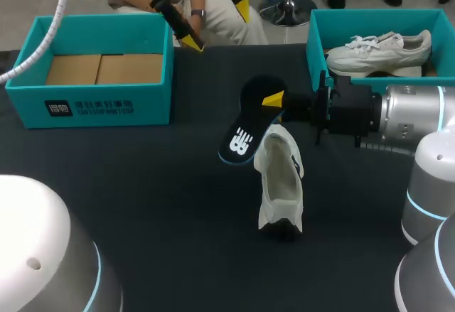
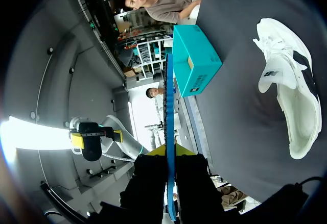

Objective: Take the shoe out of the shoebox, open the shoe tongue, remove and reinsert the insole, then place the shoe into the shoebox

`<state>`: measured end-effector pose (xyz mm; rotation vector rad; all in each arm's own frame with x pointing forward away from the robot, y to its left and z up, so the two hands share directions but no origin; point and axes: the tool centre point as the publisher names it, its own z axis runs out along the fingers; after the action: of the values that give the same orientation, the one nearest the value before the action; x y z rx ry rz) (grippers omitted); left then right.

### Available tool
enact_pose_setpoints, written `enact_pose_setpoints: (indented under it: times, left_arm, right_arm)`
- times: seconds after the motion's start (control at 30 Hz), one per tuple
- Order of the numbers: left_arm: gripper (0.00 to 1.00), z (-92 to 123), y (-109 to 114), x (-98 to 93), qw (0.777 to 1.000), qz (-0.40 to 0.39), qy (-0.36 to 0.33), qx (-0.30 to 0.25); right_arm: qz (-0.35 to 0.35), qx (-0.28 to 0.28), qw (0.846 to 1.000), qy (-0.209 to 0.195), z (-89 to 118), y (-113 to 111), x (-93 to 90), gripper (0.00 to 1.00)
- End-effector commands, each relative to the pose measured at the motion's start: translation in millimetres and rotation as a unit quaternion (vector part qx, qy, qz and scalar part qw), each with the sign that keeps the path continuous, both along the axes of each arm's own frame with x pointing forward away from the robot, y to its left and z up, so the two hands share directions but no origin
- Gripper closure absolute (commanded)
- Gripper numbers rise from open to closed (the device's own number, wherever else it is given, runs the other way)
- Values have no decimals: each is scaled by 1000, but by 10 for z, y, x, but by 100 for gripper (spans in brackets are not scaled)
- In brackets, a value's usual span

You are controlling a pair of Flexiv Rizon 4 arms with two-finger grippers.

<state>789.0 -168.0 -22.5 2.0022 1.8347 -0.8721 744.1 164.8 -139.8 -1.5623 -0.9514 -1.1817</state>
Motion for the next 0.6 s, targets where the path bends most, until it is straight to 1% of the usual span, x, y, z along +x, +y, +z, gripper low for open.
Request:
enact_pose_setpoints:
  times: [0.03, 0.17, 0.37, 0.47, 0.53, 0.6]
  left_arm:
    - [0, -245, 324, -102, 958, 81, 12, -273]
    - [0, -286, 370, -127, 948, 91, 18, -303]
    - [0, -330, 390, -165, 940, 102, 22, -325]
    - [0, -362, 379, -171, 939, 103, 30, -326]
    - [0, -384, 341, -152, 945, 95, 39, -309]
    - [0, -384, 341, -152, 945, 95, 39, -309]
  right_arm:
    - [-1, -1, 1000, 0, -3, 13, -5, 100]
    - [-1, -1, 1000, 0, -3, 13, -5, 100]
    - [-1, -1, 1000, 0, -3, 13, -5, 100]
    - [-1, -1, 1000, 0, -3, 13, -5, 100]
    - [-1, -1, 1000, 0, -3, 13, -5, 100]
    - [-1, -1, 1000, 0, -3, 13, -5, 100]
